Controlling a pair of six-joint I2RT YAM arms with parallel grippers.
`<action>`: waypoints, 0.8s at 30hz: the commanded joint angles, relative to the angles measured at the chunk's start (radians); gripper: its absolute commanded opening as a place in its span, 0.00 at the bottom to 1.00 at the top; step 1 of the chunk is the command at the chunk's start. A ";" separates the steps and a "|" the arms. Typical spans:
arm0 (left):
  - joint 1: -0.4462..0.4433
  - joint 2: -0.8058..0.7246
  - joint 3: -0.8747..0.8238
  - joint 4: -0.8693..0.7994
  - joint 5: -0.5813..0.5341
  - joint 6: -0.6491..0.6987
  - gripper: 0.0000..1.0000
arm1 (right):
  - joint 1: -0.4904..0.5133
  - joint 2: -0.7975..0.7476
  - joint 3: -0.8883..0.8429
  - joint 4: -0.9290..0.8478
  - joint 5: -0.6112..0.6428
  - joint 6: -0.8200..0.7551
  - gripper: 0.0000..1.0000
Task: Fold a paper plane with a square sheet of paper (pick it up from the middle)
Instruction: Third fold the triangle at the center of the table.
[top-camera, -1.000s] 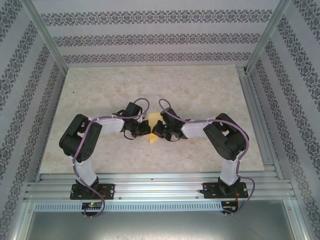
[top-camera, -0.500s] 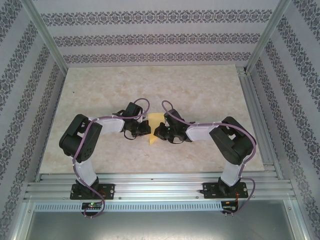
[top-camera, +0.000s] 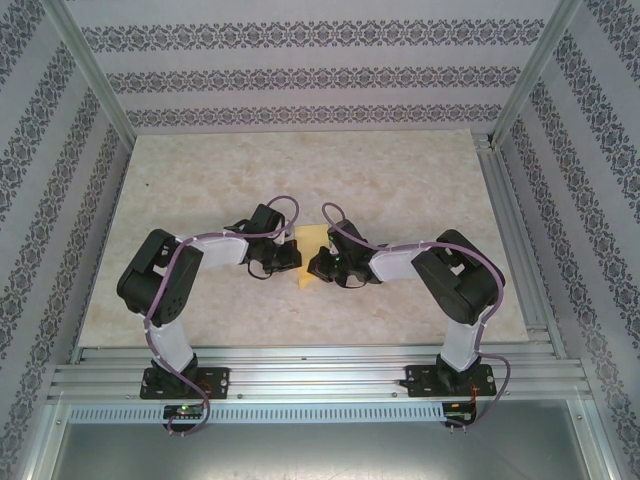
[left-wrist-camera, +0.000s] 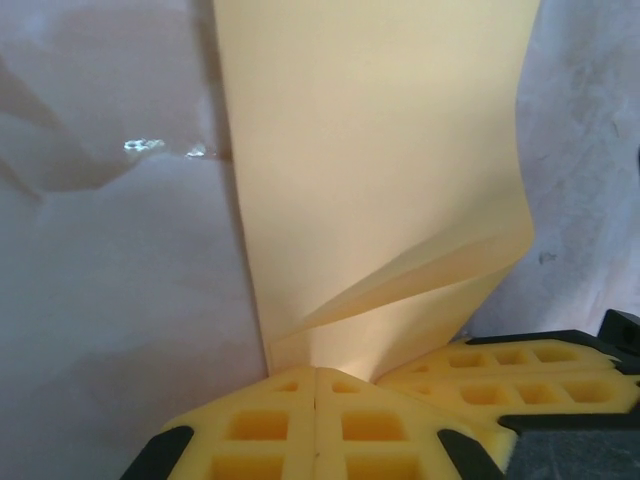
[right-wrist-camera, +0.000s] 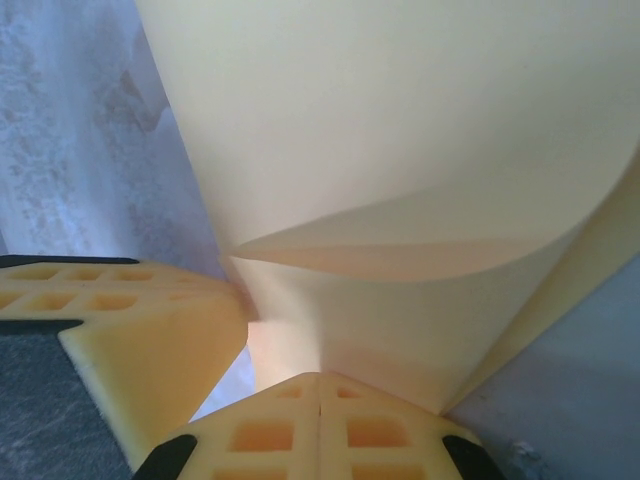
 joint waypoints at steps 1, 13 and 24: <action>-0.008 -0.040 -0.003 0.038 0.042 -0.011 0.09 | -0.003 0.048 0.003 -0.081 0.041 -0.032 0.00; -0.018 0.065 0.023 -0.018 -0.064 0.008 0.08 | -0.002 0.037 0.007 -0.072 0.037 -0.045 0.00; -0.018 0.063 -0.018 -0.023 -0.103 0.007 0.05 | 0.053 -0.061 -0.008 0.020 -0.043 -0.090 0.00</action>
